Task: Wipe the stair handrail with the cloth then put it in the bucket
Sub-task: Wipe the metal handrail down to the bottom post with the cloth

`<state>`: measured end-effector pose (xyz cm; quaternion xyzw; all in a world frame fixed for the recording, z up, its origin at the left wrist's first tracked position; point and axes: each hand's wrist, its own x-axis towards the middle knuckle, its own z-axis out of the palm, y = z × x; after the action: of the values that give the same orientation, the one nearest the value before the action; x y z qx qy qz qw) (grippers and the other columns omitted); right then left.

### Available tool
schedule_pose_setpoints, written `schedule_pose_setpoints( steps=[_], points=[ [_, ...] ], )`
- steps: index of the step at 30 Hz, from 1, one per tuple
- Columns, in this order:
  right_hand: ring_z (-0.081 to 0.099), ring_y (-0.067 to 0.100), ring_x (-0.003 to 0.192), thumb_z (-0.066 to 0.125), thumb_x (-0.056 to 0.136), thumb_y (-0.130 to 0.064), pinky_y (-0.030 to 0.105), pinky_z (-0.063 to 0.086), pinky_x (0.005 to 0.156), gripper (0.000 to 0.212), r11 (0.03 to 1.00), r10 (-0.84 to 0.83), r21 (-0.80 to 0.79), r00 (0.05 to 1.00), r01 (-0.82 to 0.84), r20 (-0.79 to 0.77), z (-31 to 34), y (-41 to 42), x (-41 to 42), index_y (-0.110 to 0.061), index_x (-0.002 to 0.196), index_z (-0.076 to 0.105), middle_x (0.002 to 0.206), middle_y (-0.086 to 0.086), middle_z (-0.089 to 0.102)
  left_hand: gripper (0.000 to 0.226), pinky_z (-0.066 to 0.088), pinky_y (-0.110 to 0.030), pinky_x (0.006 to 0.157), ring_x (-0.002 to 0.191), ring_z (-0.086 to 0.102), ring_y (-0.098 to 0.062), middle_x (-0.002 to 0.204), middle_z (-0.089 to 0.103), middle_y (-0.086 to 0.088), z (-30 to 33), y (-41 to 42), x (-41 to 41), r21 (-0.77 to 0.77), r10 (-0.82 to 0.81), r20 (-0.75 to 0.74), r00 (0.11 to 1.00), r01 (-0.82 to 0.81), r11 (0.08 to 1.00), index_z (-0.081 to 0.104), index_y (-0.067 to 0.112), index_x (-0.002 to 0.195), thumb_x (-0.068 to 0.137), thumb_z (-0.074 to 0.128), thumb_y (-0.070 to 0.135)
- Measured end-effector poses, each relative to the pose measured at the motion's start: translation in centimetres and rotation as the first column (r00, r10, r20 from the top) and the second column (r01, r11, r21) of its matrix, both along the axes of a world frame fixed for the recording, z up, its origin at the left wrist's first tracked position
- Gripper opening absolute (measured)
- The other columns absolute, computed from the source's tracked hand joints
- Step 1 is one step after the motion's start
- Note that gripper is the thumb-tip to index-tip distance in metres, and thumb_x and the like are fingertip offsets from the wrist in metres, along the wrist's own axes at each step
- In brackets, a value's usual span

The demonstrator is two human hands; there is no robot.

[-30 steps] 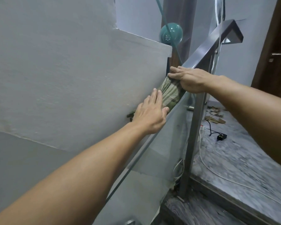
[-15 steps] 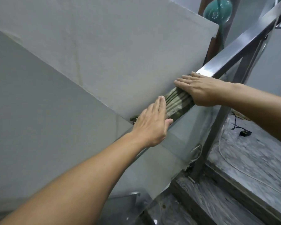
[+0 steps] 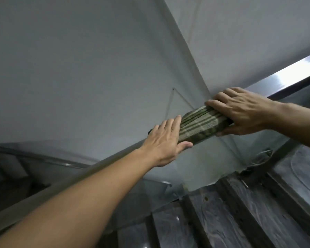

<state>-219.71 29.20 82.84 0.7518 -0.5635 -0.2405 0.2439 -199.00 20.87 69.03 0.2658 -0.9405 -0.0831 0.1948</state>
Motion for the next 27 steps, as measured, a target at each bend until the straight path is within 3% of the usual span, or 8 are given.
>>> schedule_pose_setpoints(
  steps=[3, 8, 16, 20, 27],
  points=[
    [0.056, 0.028, 0.108, 0.025, 0.069, -0.093, 0.045, 0.043, 0.099, 0.106, 0.999, 0.010, 0.041, 0.999, -0.011, 0.032, -3.2, -1.3, 4.9, -0.015, 0.140, 0.038, 0.124, 0.007, 0.058, 0.096, 0.034, -0.043, 0.108, 0.129, 0.040, -0.029, 0.145, 0.037, -0.014, -3.1, -0.8, 5.1, 0.025, 0.051, 0.032, 0.998, -0.052, 0.998, 0.010, 0.004, 0.149, 0.083, 0.027, 0.071],
    [0.059, 0.030, 0.103, -0.001, 0.089, -0.069, 0.045, 0.044, 0.092, 0.086, 0.999, 0.053, 0.002, 0.995, -0.054, 0.089, -9.5, -3.2, 13.4, -0.013, 0.139, 0.041, 0.119, 0.010, 0.062, 0.085, 0.025, -0.038, 0.112, 0.133, 0.036, -0.028, 0.146, 0.037, -0.012, -8.9, -1.8, 14.3, 0.071, 0.102, 0.024, 0.994, -0.104, 0.992, 0.016, 0.006, 0.148, 0.088, 0.042, 0.062],
    [0.060, 0.029, 0.099, 0.003, 0.090, -0.067, 0.044, 0.047, 0.087, 0.083, 0.995, 0.095, 0.012, 0.994, -0.096, 0.059, -19.1, -6.4, 27.2, -0.010, 0.136, 0.043, 0.117, 0.011, 0.063, 0.078, 0.016, -0.042, 0.118, 0.138, 0.030, -0.029, 0.150, 0.032, -0.013, -17.8, -3.7, 28.2, 0.153, 0.195, 0.065, 0.979, -0.203, 0.967, 0.015, 0.007, 0.147, 0.091, 0.051, 0.049],
    [0.056, 0.029, 0.105, -0.006, 0.086, -0.070, 0.043, 0.045, 0.091, 0.091, 0.994, 0.088, 0.062, 0.996, -0.090, 0.034, -23.6, -8.1, 34.3, -0.009, 0.140, 0.035, 0.123, 0.011, 0.058, 0.080, 0.012, -0.048, 0.119, 0.139, 0.028, -0.028, 0.148, 0.032, -0.013, -21.5, -4.9, 34.6, 0.261, 0.228, 0.138, 0.964, -0.257, 0.931, 0.015, 0.010, 0.145, 0.088, 0.060, 0.042],
    [0.055, 0.028, 0.105, -0.002, 0.085, -0.070, 0.042, 0.045, 0.091, 0.086, 0.989, 0.076, 0.119, 0.996, -0.082, 0.055, -31.7, -10.8, 47.5, -0.012, 0.135, 0.038, 0.123, 0.010, 0.058, 0.076, 0.013, -0.048, 0.118, 0.136, 0.034, -0.028, 0.139, 0.039, -0.012, -28.4, -6.9, 46.1, 0.349, 0.335, 0.207, 0.919, -0.389, 0.852, 0.026, 0.010, 0.139, 0.079, 0.072, 0.023]
  ],
)
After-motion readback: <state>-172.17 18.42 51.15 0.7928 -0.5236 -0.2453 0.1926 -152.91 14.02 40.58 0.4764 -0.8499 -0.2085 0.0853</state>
